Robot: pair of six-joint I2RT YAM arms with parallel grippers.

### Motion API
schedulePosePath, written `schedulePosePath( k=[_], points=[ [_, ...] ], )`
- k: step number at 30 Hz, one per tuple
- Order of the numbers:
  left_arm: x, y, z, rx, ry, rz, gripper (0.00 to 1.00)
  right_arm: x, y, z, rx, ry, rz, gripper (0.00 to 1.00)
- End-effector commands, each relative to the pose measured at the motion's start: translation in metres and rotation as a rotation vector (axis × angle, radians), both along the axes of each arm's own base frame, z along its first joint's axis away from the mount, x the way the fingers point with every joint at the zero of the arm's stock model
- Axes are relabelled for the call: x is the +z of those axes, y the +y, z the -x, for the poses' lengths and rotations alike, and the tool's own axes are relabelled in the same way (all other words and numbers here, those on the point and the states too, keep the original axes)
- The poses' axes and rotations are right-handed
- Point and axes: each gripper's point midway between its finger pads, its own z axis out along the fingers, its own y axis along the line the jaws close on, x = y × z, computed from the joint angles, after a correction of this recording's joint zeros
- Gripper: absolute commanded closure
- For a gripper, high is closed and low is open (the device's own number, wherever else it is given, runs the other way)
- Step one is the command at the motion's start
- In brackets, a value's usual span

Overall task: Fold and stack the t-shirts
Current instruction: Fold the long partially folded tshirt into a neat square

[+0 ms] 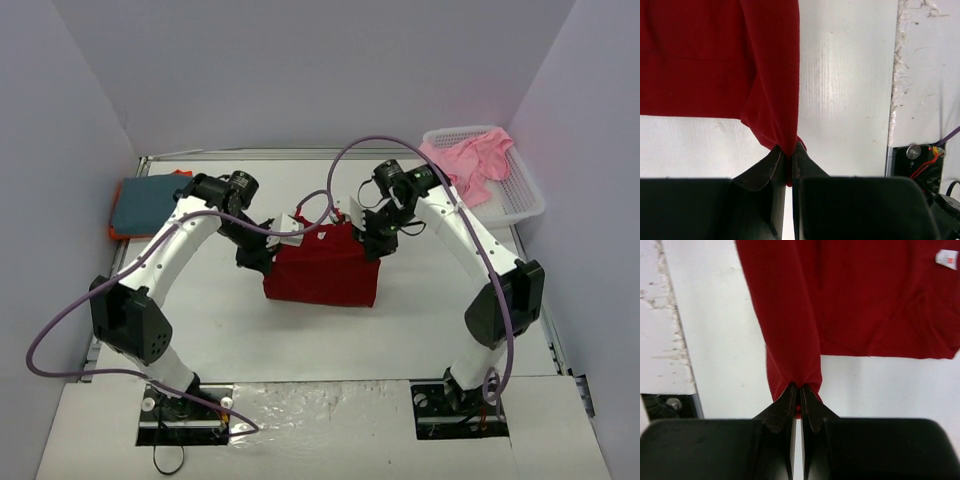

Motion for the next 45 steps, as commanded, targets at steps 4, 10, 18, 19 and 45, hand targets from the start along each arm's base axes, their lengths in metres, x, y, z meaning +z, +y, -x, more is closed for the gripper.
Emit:
schedulePosePath(
  k=[4,10,18,19,45],
  points=[
    [0.01,0.003,-0.037,0.033,-0.075,0.035,0.98,-0.001,0.003,-0.045,-0.024,-0.043,-0.013,1.0],
    [-0.002,0.001,-0.081,0.056,-0.078,0.042,0.98,-0.021,0.006,-0.086,-0.034,-0.029,-0.01,1.0],
    [-0.046,-0.004,-0.148,0.055,-0.007,0.033,0.97,-0.077,-0.015,-0.155,-0.111,0.019,0.006,1.0],
    [-0.054,-0.005,-0.165,0.064,-0.009,0.035,0.98,-0.074,-0.015,-0.169,-0.118,-0.009,-0.007,1.0],
    [0.045,0.051,-0.231,0.852,-0.486,0.062,0.06,0.026,-0.055,-0.247,-0.7,-0.736,0.226,0.39]
  ],
)
